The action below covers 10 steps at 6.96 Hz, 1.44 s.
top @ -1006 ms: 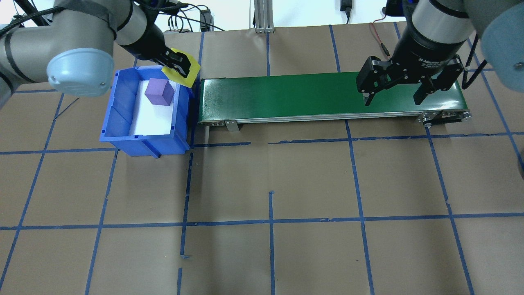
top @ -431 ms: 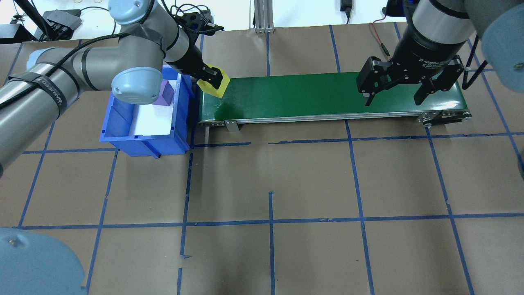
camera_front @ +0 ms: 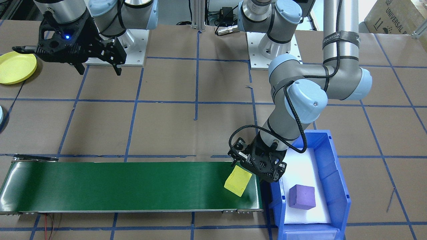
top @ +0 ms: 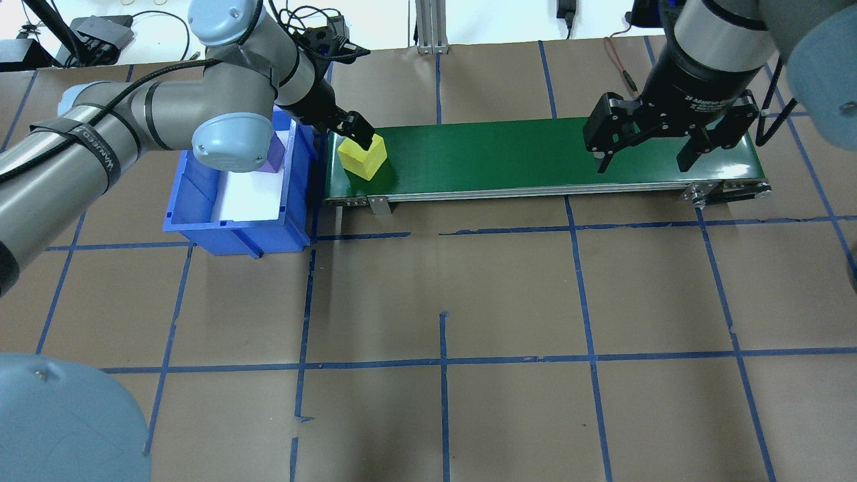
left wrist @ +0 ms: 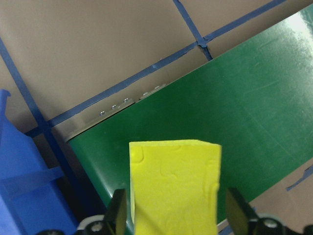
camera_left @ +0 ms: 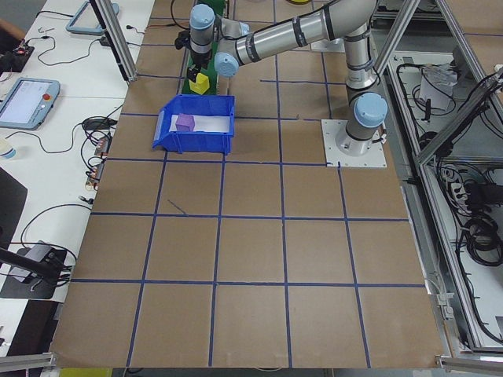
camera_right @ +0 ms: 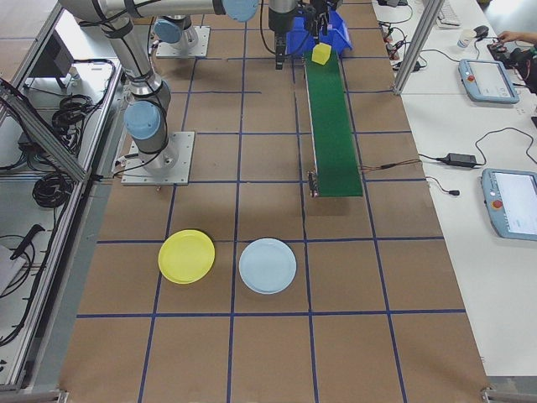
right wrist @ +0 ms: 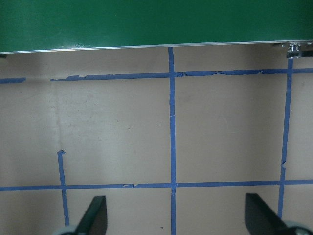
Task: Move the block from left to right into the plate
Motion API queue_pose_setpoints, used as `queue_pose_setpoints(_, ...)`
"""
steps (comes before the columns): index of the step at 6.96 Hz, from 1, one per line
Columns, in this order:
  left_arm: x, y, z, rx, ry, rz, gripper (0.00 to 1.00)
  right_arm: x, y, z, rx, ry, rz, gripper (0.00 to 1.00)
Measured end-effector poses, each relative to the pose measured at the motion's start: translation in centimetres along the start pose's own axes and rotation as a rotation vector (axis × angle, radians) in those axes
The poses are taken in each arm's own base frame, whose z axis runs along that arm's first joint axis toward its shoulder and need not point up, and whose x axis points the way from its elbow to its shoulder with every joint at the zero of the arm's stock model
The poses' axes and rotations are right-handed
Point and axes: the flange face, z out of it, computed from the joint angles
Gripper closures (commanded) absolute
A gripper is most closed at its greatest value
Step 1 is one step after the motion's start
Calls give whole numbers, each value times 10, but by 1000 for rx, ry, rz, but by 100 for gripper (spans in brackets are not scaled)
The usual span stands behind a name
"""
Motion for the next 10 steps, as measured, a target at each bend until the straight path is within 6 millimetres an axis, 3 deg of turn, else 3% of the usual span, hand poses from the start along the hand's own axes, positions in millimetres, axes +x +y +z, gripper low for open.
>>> queue_pose_setpoints(1, 1, -5, -17, 18, -12, 3, 0, 0, 0, 0, 0, 0, 0, 0)
queue_pose_setpoints(3, -6, -19, -74, 55, -62, -3, 0, 0, 0, 0, 0, 1, 0, 0)
queue_pose_setpoints(5, -68, -7, -105, 69, -106, -78, 0, 0, 0, 0, 0, 1, 1, 0)
queue_pose_setpoints(7, -136, 18, -103, 51, -125, -179, 0, 1, 0, 0, 0, 1, 1, 0)
queue_pose_setpoints(8, -158, 25, -90, 32, -125, -210, 0, 2, 0, 0, 0, 2, 2, 0)
queue_pose_setpoints(10, -182, 33, -39, -31, -94, -251, 0, 1, 0, 0, 0, 1, 1, 0)
